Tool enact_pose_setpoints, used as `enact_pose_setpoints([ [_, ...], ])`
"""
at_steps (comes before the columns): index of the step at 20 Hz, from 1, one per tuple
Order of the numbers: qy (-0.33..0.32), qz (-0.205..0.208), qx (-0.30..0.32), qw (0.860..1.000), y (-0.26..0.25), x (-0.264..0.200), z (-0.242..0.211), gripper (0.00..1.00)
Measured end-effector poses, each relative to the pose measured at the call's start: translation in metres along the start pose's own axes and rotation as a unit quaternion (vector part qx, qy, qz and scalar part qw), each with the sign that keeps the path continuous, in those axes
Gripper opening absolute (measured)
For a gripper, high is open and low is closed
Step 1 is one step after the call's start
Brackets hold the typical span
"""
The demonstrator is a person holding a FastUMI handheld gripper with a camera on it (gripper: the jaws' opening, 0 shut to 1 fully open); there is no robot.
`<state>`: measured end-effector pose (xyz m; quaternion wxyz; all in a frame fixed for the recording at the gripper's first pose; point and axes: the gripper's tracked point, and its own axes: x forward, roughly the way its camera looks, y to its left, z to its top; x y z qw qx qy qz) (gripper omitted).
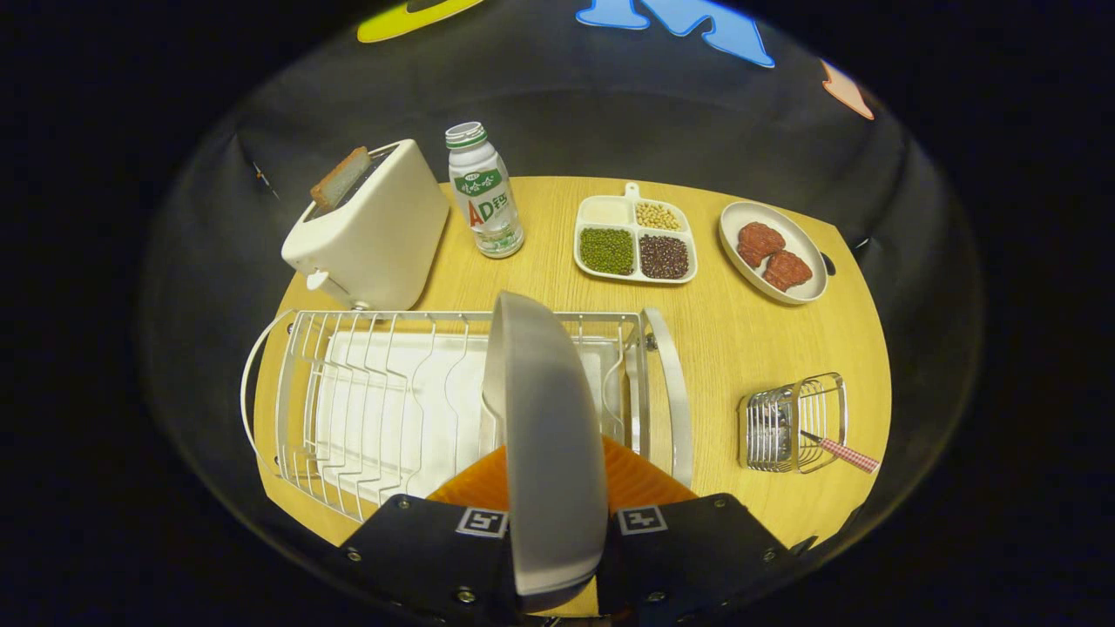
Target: Take the plate from the dish rack, then take the spoon from the basket and place it into the plate.
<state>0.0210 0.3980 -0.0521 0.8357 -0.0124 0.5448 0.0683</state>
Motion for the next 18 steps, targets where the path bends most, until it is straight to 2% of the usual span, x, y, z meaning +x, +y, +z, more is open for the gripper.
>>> enact_pose_setpoints([
  [3, -0.012, -0.042, -0.028, 0.999, 0.0, -0.014, 0.009, 0.31],
  [6, -0.02, -0.059, -0.047, 0.997, -0.004, -0.027, 0.016, 0.31],
  [13, -0.063, -0.009, -0.03, 0.998, -0.026, -0.09, 0.018, 0.31],
  [18, -0.072, 0.029, -0.01, 0.997, -0.061, -0.138, -0.01, 0.31],
])
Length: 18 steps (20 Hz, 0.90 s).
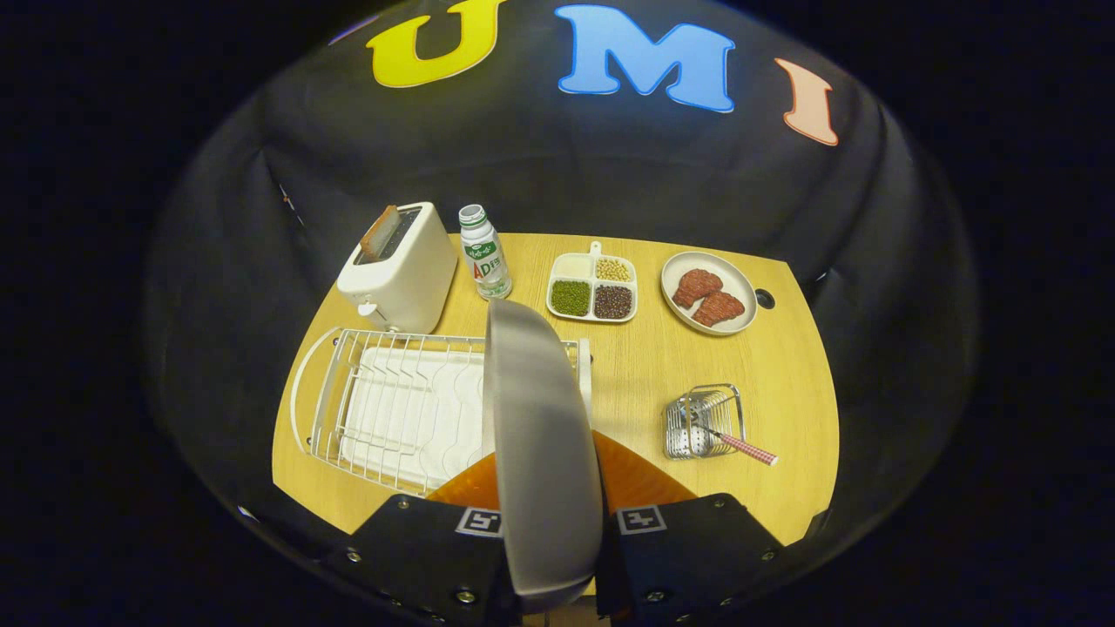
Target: Take the plate from the dish rack, then take the spoon from the basket and place it into the plate.
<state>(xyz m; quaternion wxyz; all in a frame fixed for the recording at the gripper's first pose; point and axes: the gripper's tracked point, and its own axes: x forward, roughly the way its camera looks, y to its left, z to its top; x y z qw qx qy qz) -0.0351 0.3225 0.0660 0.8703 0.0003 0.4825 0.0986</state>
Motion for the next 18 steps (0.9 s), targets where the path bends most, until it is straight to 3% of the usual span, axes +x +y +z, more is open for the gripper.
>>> enact_pose_setpoints([
  [9, -0.026, 0.072, 0.051, 0.996, -0.066, -0.066, -0.059, 0.31],
  [18, -0.02, 0.112, 0.114, 0.987, -0.116, -0.053, -0.137, 0.31],
])
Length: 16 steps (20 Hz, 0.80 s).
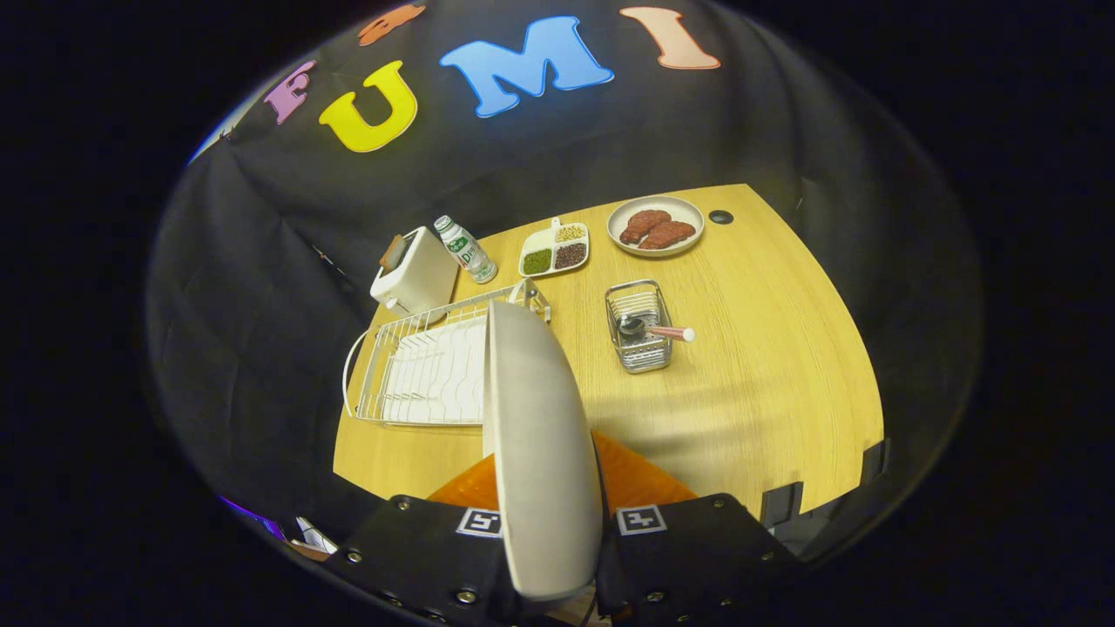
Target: Take the plate from the dish rack, then take the spoon from the basket and place it into the plate.
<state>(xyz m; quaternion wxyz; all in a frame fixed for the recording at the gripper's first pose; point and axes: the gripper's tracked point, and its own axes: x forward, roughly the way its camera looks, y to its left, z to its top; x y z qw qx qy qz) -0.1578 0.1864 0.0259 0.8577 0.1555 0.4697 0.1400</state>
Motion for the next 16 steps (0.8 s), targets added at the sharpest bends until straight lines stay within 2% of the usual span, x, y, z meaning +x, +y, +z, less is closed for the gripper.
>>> enact_pose_setpoints([
  [7, 0.042, 0.004, 0.092, 0.995, -0.037, 0.052, -0.062, 0.31],
  [12, 0.061, 0.022, 0.119, 0.991, -0.045, 0.087, -0.087, 0.31],
  [16, 0.074, 0.051, 0.111, 0.99, -0.041, 0.109, -0.1, 0.31],
])
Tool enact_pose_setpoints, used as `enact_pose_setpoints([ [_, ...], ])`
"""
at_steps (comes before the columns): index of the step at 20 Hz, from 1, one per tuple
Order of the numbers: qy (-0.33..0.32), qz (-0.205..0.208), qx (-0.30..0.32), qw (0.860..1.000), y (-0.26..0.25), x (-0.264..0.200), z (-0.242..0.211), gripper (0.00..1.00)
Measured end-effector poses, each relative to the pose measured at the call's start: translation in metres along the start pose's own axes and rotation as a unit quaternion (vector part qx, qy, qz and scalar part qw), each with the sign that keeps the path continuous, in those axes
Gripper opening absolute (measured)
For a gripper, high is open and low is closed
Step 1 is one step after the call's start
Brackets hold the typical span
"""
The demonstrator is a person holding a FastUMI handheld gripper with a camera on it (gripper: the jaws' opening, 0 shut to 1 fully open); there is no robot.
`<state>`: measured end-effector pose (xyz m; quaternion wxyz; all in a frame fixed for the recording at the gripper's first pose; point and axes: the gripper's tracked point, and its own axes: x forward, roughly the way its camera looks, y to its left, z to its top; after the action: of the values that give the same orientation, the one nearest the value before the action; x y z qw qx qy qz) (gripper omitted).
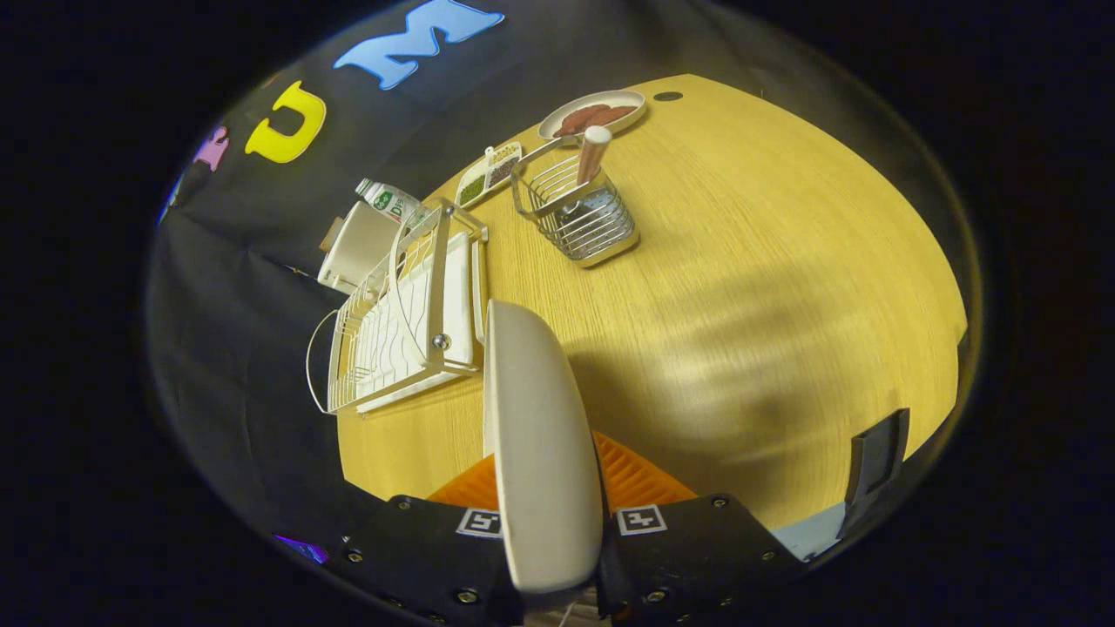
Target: Take the plate from the dish rack, then take the spoon from the basket and place it into the plate.
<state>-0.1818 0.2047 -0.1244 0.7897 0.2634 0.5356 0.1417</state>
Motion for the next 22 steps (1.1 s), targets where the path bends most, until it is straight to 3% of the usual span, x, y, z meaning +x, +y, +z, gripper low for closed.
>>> enact_pose_setpoints([
  [3, 0.003, 0.032, -0.015, 0.999, 0.0, 0.019, -0.007, 0.31],
  [6, 0.003, 0.063, 0.009, 0.998, -0.003, 0.023, -0.004, 0.32],
  [8, 0.005, 0.057, 0.005, 0.998, -0.016, 0.027, -0.004, 0.5],
  [10, 0.001, 0.044, 0.004, 0.999, -0.031, 0.025, 0.001, 0.52],
  [13, 0.001, 0.055, 0.021, 0.998, -0.042, 0.017, 0.002, 0.52],
  [18, -0.091, 0.039, -0.009, 0.995, -0.053, -0.029, 0.04, 0.52],
  [22, -0.185, 0.017, -0.075, 0.98, -0.049, -0.078, 0.079, 0.52],
])
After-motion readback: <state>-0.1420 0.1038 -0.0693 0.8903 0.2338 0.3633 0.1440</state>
